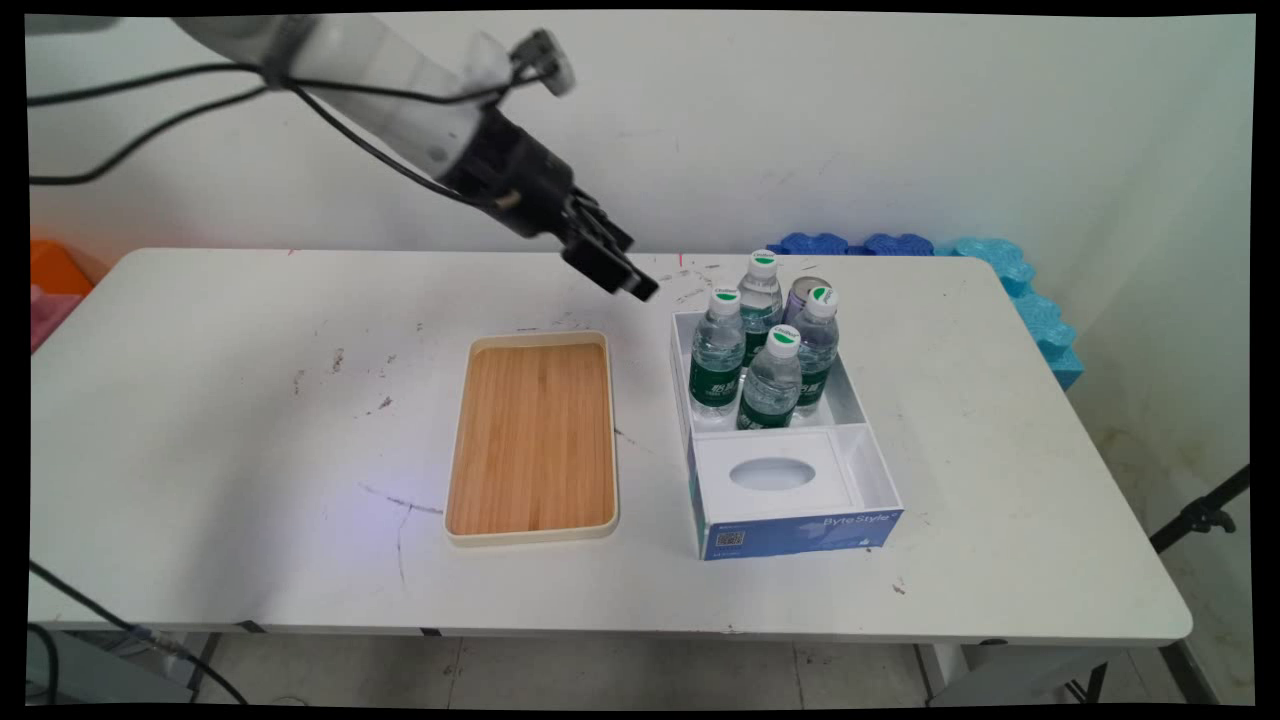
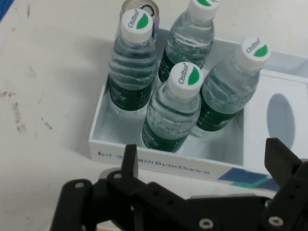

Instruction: Pick up the green bottle from the white box

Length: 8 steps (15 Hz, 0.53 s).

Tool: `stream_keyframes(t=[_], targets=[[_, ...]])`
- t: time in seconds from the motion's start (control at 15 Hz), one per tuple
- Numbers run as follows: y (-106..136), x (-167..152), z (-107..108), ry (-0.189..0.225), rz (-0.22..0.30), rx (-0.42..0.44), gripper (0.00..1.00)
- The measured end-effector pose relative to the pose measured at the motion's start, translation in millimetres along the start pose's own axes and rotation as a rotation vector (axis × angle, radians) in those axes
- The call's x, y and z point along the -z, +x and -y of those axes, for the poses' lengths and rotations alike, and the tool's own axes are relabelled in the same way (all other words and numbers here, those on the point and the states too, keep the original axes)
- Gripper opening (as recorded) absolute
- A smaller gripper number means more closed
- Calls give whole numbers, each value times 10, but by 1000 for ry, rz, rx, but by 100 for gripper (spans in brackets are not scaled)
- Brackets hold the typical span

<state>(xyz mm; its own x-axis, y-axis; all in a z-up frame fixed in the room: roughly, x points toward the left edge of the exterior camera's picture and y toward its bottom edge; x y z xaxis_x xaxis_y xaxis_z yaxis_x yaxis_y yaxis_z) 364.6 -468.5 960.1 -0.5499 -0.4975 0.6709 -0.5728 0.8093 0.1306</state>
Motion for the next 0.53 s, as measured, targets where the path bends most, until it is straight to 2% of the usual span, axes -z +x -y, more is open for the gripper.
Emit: stream_keyframes(t=[0.53], targets=[[-91, -671, -10, 25, 22, -57, 100]])
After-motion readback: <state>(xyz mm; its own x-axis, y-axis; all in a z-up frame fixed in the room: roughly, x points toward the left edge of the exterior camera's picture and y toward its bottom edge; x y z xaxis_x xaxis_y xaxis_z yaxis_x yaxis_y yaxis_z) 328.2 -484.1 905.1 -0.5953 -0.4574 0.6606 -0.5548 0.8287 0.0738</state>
